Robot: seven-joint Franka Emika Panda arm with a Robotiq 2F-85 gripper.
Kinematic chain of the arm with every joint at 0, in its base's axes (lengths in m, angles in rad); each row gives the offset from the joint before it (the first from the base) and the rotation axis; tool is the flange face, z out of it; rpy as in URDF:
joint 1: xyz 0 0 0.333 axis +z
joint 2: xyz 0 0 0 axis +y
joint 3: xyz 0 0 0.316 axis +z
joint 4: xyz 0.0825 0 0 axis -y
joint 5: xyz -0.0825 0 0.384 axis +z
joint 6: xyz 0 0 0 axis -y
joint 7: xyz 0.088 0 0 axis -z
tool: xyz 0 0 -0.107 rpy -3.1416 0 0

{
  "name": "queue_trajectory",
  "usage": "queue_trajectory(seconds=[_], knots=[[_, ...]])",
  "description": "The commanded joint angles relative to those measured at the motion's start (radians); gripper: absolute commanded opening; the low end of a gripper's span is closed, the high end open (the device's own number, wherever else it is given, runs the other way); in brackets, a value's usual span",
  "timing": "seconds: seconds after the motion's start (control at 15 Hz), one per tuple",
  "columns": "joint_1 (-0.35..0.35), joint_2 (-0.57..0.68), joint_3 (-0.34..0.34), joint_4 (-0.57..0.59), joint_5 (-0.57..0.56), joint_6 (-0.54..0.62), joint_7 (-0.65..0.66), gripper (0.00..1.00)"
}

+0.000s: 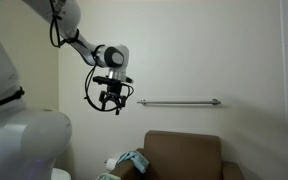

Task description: Pick up all the clothes and place them on the sofa arm

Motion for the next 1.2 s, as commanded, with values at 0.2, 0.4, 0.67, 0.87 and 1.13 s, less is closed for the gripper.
queue_trajectory(seconds=[0.2, 0.4, 0.67, 0.87, 1.13], knots=[[-0.022, 0.000, 0.018, 0.002, 0.008, -0.004, -0.008, 1.00], [-0.026, 0.066, 0.028, 0.038, -0.022, 0.030, -0.025, 1.00], [-0.023, 0.294, 0.057, 0.180, -0.099, 0.101, -0.043, 1.00], [-0.011, 0.477, 0.074, 0.292, -0.117, 0.056, -0.101, 1.00], [-0.021, 0.605, 0.110, 0.296, -0.055, 0.071, -0.261, 1.00]])
